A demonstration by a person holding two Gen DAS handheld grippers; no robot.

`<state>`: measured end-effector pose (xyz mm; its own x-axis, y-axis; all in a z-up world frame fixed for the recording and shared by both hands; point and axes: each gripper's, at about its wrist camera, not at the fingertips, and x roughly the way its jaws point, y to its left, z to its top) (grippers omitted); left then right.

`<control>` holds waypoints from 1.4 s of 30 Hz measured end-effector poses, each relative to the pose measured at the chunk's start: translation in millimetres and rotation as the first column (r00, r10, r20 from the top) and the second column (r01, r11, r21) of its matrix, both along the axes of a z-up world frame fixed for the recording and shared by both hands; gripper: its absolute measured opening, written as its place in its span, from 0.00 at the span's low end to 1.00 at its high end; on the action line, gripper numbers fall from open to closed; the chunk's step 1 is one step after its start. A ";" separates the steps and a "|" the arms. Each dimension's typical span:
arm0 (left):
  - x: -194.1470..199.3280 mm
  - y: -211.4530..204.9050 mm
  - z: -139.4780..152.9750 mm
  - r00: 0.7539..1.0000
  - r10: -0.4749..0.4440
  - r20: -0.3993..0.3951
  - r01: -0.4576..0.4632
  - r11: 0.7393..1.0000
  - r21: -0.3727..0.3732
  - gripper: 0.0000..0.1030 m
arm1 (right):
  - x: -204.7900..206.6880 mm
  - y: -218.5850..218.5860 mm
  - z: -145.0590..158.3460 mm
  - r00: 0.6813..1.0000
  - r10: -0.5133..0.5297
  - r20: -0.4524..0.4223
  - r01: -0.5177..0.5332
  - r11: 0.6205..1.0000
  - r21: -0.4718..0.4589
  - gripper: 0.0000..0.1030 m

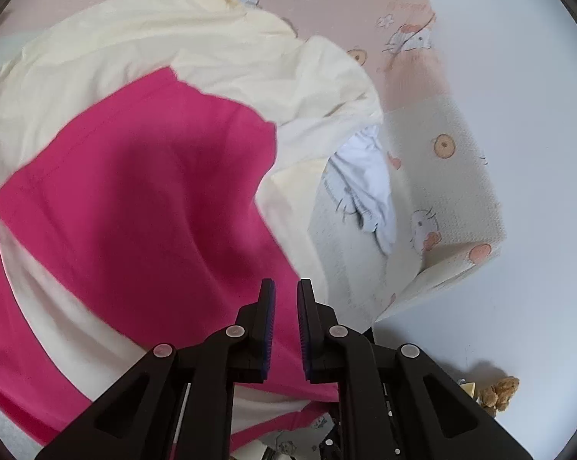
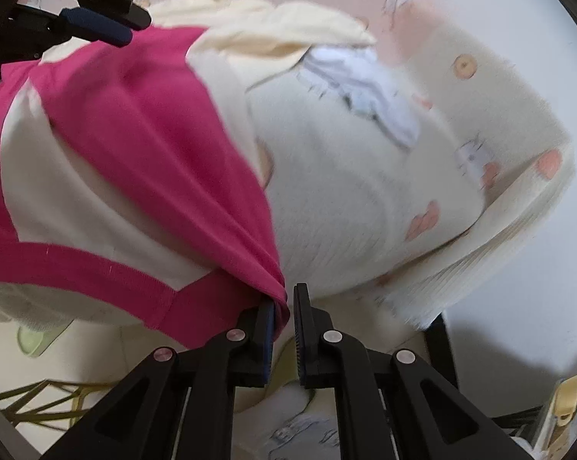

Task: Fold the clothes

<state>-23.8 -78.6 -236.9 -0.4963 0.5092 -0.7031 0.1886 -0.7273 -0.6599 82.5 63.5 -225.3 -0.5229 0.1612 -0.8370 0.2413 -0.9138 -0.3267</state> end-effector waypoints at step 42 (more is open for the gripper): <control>35.9 -83.4 -45.7 0.922 0.319 0.221 -0.348 0.932 0.106 0.49 | -4.2 -84.7 8.9 0.915 0.360 -0.183 -0.321 0.923 0.212 0.38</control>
